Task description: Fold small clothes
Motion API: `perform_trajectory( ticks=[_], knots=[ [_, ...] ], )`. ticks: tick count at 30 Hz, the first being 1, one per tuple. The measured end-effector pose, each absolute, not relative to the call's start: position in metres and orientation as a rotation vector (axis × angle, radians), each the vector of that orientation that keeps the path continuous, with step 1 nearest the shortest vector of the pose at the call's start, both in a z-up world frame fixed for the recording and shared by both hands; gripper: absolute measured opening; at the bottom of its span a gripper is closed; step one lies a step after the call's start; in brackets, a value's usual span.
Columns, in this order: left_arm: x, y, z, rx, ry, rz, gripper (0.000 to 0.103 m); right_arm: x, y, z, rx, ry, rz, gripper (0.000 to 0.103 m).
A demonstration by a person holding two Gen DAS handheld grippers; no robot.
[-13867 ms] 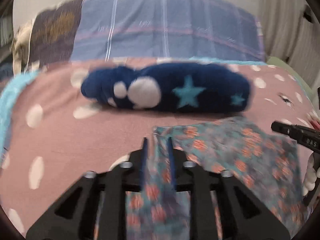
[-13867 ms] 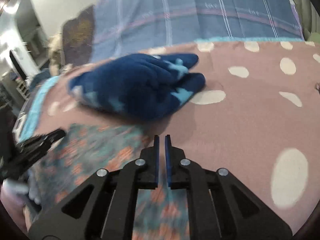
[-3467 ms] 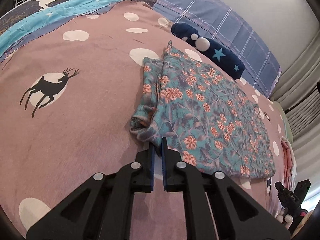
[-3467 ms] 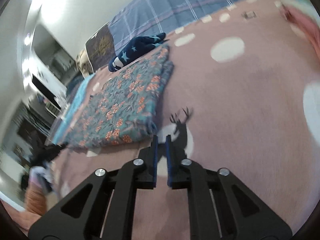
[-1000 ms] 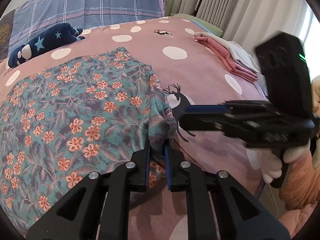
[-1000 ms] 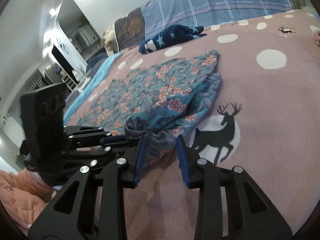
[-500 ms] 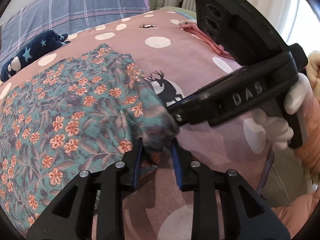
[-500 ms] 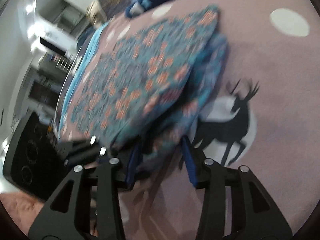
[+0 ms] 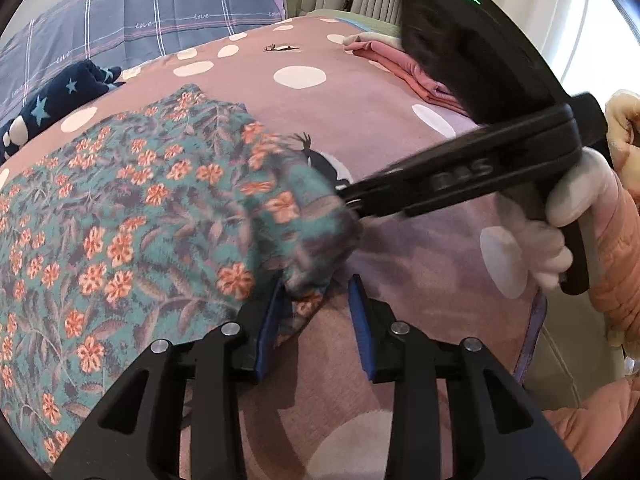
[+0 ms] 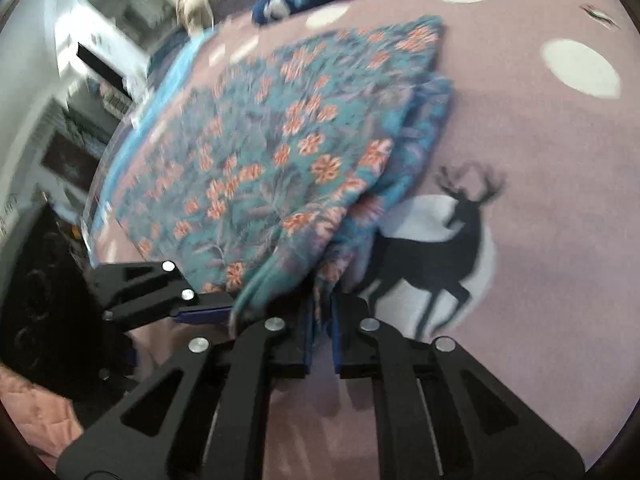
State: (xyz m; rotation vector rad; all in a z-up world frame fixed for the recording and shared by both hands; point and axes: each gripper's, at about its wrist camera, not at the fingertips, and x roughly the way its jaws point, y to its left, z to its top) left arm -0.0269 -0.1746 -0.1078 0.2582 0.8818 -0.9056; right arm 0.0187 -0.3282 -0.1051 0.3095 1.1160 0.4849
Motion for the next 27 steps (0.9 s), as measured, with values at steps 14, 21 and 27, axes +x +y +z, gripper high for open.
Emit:
perform_trajectory(
  ticks=[14,21,27],
  knots=[
    [-0.03,-0.174,-0.101,0.238,0.864,-0.925,0.035,0.01,-0.354,-0.1,0.432,1.044,0.451,0.02],
    [-0.03,-0.188,-0.099,0.257,0.831,-0.971,0.035,0.009,-0.336,-0.115,0.399,1.069,0.467,0.005],
    [-0.034,-0.201,-0.106,0.305,0.826,-1.018,0.035,-0.006,-0.366,-0.127,0.559,1.077,0.375,0.0]
  ],
)
